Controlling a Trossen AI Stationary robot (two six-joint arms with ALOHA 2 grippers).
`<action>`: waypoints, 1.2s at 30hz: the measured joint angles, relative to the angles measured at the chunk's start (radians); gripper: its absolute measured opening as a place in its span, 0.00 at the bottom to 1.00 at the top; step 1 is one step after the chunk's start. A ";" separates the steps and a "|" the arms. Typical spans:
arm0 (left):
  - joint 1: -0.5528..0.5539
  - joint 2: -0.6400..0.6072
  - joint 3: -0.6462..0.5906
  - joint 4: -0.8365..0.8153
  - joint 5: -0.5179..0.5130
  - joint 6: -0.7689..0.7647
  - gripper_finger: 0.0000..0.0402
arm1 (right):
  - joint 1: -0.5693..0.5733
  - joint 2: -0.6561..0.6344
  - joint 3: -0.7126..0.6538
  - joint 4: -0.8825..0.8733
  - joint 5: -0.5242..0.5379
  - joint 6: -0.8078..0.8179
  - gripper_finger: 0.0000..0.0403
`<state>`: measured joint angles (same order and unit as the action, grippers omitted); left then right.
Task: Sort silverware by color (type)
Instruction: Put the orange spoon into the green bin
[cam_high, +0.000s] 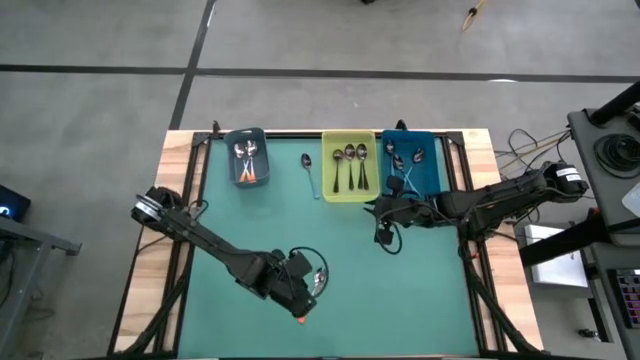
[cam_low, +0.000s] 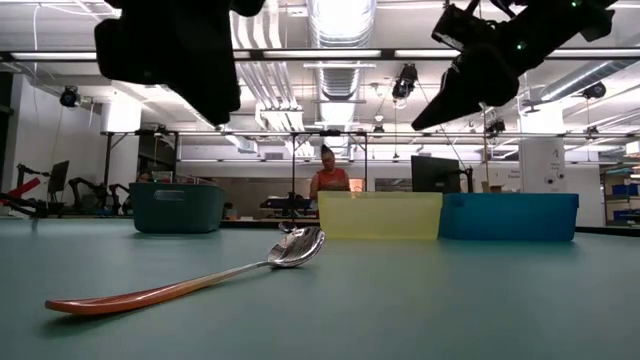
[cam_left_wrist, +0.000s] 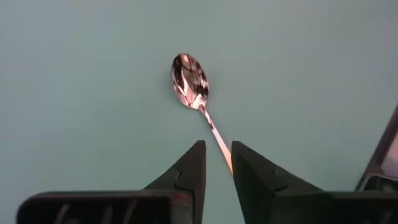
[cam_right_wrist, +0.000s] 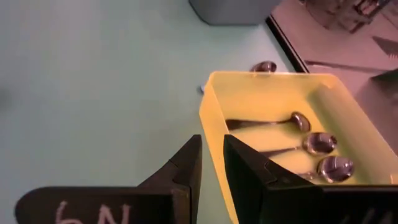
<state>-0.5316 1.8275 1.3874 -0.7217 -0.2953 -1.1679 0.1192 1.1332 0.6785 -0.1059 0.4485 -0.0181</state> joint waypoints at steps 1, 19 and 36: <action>-0.006 0.007 0.002 -0.001 -0.011 -0.010 0.16 | 0.000 0.000 0.000 0.009 -0.001 -0.008 0.15; -0.121 0.167 0.087 -0.012 -0.227 -0.042 0.48 | 0.000 0.000 0.002 0.223 -0.001 -0.214 0.15; -0.136 0.167 0.008 0.052 -0.456 0.070 0.49 | -0.048 -0.001 -0.005 0.326 -0.002 -0.315 0.15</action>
<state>-0.6673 1.9949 1.3949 -0.6700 -0.7509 -1.0980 0.0711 1.1324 0.6735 0.2205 0.4461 -0.3332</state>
